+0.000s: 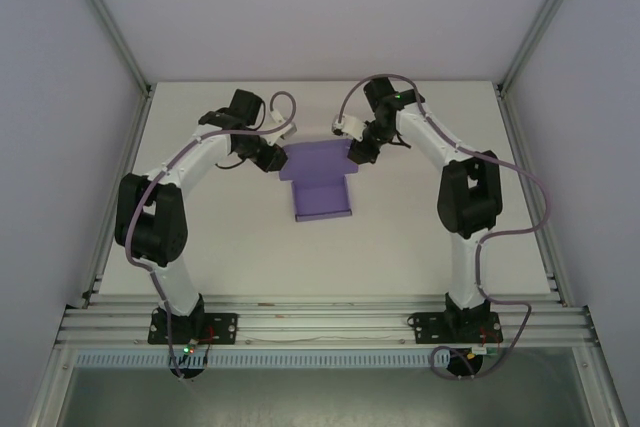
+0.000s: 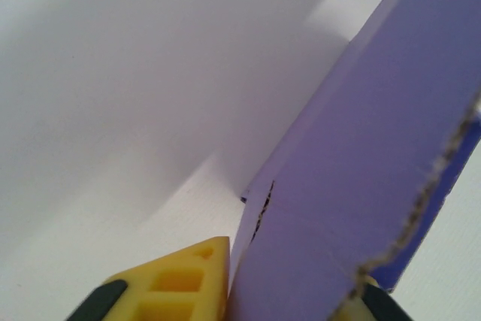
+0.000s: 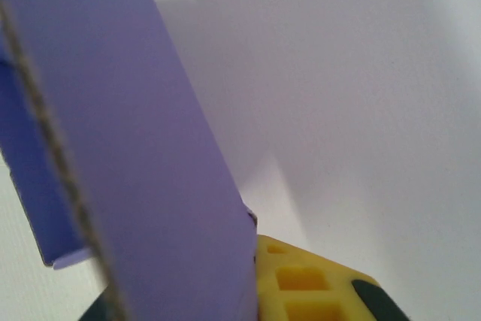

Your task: Assemble paper box

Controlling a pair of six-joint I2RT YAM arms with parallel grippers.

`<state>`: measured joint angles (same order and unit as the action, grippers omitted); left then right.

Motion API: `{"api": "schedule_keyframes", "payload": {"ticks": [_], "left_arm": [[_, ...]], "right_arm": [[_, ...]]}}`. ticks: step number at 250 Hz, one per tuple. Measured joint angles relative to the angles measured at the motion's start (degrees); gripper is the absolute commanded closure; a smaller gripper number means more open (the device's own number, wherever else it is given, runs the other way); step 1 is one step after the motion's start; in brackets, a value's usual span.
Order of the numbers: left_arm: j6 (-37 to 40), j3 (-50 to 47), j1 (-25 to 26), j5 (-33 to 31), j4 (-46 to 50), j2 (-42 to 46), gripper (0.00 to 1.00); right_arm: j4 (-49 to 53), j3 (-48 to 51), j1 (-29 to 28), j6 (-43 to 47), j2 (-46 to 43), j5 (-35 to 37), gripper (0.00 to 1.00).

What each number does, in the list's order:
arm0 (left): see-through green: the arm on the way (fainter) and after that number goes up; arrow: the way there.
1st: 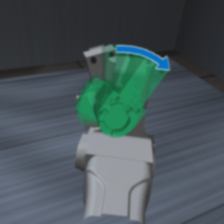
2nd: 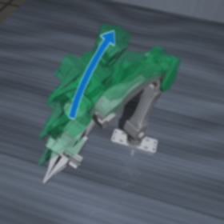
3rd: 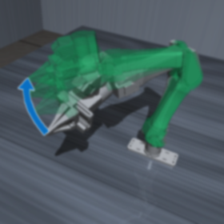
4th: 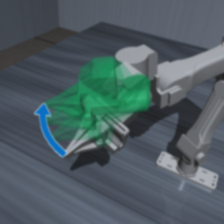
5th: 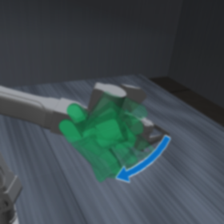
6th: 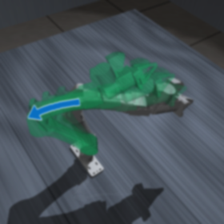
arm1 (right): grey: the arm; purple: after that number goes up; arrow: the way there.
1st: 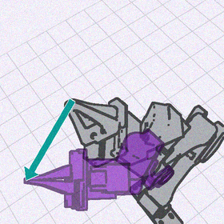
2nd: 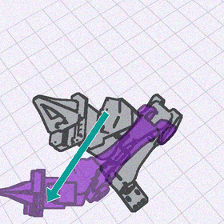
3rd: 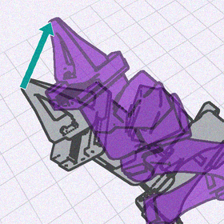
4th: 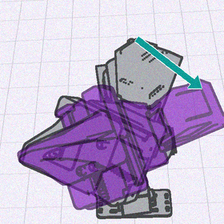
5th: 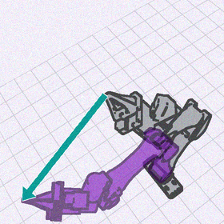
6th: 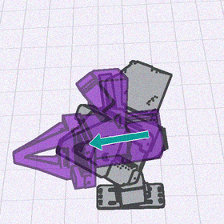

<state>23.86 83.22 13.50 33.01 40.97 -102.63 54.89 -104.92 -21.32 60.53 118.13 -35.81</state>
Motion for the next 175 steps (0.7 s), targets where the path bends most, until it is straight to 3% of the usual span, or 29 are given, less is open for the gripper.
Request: {"api": "schedule_keyframes", "payload": {"ticks": [75, 122, 175], "left_arm": [[-5.73, -0.52, 1.49, -2.4, -3.43, 0.59, 0.96], [-15.15, -1.92, 1.9, -4.17, -8.83, 2.8, 0.96], [-25.97, -3.85, 2.36, -6.05, -16.63, 3.15, 0.96]], "right_arm": [[-4.83, 6.45, -0.79, -7.63, -4.55, 1.55, 0.96], [-13.66, 13.55, -4.17, -23.96, -11.52, 9.2, 0.96], [-21.77, 15.54, -6.45, -43.85, -12.63, 18.23, 0.96]]}}
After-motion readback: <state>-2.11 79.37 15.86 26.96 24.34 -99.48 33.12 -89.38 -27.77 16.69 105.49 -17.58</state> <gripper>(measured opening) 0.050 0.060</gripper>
